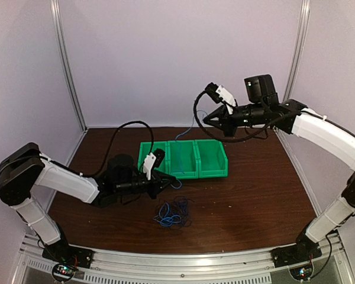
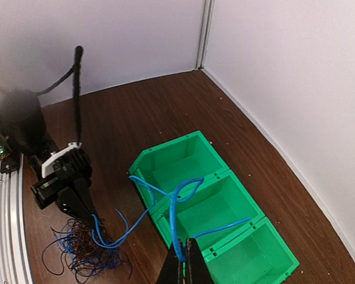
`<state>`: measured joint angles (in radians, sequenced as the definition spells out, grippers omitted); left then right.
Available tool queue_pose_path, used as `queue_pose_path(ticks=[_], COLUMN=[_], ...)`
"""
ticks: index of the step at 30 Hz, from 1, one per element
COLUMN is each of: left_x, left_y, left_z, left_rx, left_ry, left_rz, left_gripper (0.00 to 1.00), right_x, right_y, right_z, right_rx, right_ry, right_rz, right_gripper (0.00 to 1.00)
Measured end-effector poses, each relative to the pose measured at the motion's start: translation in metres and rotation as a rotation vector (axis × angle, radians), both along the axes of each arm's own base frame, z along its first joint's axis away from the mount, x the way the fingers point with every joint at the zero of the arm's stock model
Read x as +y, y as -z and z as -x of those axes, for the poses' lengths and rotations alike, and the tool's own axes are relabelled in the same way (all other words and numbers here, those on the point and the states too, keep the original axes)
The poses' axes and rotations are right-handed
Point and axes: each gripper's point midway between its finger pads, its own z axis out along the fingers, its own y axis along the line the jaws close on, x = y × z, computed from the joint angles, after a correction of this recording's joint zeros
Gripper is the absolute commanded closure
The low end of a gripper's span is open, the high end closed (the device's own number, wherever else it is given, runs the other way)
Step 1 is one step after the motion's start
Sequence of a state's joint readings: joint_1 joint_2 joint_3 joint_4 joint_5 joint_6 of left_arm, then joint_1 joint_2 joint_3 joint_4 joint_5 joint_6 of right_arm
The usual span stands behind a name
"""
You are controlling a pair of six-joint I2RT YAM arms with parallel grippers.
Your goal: Untangle the cables
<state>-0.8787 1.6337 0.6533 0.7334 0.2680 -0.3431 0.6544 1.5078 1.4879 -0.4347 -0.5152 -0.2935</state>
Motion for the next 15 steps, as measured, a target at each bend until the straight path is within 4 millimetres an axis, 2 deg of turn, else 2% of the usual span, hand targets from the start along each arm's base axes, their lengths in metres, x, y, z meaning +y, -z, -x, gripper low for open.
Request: queue_pose_path(ticks=[3, 6, 9, 12, 15], left_x=[0.011, 0.03, 0.043, 0.047, 0.045], left_y=[0.013, 0.036, 0.05, 0.044, 0.026], left_z=[0.005, 0.015, 0.021, 0.018, 0.006], left_rx=[0.027, 0.073, 0.103, 0.103, 0.081], left_ry=[-0.022, -0.053, -0.078, -0.106, -0.151], left_rz=[-0.024, -0.066, -0.098, -0.1, -0.095], left_gripper=[1.0, 1.0, 1.0, 1.0, 1.0], right_x=[-0.035, -0.077, -0.108, -0.111, -0.104], right_y=[-0.004, -0.018, -0.037, -0.05, -0.046], right_z=[-0.034, -0.066, -0.079, -0.076, -0.071], right_rx=[-0.003, -0.039, -0.09, -0.128, -0.13], right_ry=[0.113, 0.235, 0.319, 0.319, 0.288], right_rz=[-0.008, -0.031, -0.052, -0.071, -0.084], right_gripper=[1.0, 1.0, 1.0, 1.0, 1.0])
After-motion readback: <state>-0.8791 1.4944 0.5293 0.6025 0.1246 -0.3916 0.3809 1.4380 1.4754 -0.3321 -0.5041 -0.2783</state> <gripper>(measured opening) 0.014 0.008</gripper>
